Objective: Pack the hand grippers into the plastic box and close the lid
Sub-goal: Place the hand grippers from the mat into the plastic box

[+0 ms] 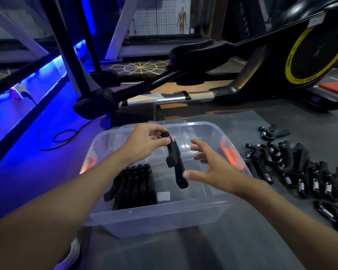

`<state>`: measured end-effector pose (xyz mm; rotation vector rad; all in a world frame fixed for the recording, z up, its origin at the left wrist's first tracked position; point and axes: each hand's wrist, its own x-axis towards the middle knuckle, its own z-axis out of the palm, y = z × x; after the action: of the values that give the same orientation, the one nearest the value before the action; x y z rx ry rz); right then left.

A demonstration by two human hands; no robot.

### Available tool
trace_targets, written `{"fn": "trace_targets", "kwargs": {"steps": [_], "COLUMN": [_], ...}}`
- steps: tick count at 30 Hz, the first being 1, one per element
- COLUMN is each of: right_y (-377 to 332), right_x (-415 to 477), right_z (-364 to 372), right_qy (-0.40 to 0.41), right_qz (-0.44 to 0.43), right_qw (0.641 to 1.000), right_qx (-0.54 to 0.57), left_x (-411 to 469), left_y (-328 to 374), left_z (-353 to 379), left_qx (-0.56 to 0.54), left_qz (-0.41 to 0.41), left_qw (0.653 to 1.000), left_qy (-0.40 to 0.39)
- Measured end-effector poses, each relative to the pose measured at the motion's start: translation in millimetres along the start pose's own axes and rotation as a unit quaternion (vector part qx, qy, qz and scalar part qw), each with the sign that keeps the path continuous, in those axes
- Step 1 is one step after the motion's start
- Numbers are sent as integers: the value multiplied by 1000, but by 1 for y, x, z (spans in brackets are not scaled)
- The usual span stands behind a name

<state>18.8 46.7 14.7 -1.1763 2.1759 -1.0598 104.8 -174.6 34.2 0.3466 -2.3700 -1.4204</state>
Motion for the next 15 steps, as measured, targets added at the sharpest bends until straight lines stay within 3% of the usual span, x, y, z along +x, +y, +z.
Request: {"fn": "trace_targets", "kwargs": {"steps": [2,5,8,15], "right_y": [9,16,18,16], "right_x": [3,5,6,11], "right_z": [-7,-11,-9,-8], "right_qy": [64,114,140,112], "right_qz": [-4,-10,14,28], "right_qw": [986,928,919,925], "right_qx": [-155,-355,-367,-363], "left_x": [3,9,12,9], "left_y": [-13,-35,-55,-89], "left_z": [2,8,15,23], "left_qx": [23,66,103,170], "left_qz": [-2,-19,-29,-58], "left_qw": [1000,997,994,982], "left_qy": [-5,-20,-35,-53]}}
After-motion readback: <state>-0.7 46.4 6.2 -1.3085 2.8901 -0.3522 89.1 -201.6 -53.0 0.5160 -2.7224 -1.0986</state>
